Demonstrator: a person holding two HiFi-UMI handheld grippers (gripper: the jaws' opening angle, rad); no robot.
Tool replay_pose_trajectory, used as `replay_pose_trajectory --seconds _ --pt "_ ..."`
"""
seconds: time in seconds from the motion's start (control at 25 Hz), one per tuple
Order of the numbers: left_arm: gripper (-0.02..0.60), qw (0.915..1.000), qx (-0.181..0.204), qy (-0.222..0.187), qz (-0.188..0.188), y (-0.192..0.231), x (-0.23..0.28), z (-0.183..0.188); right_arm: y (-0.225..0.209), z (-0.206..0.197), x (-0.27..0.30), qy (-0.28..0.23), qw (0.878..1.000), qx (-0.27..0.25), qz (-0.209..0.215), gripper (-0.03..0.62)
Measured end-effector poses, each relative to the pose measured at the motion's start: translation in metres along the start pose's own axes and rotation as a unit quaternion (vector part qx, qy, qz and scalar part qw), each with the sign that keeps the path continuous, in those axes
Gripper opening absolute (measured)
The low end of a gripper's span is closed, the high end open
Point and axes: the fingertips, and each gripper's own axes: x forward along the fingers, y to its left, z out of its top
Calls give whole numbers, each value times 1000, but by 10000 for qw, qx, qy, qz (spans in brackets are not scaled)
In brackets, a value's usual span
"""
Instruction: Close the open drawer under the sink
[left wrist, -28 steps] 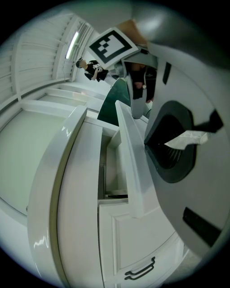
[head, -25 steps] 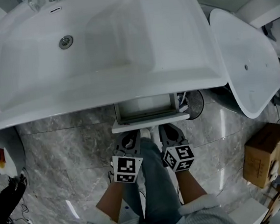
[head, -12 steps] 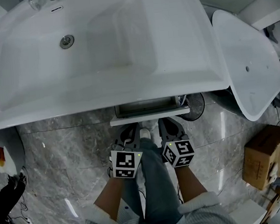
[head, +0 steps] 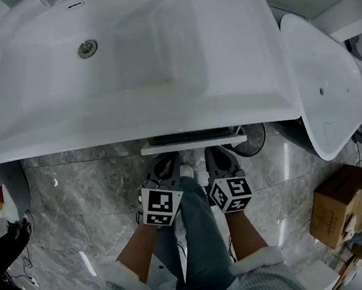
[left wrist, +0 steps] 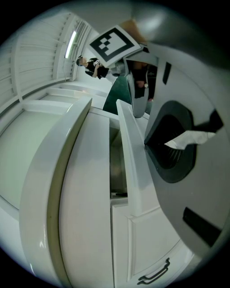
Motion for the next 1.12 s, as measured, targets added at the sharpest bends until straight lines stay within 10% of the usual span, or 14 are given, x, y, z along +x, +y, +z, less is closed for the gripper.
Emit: replay_pose_trajectory --seconds 1.12 --pt "15 9997 209 -111 65 28 31 30 -8 34 38 -143 9994 -324 15 9"
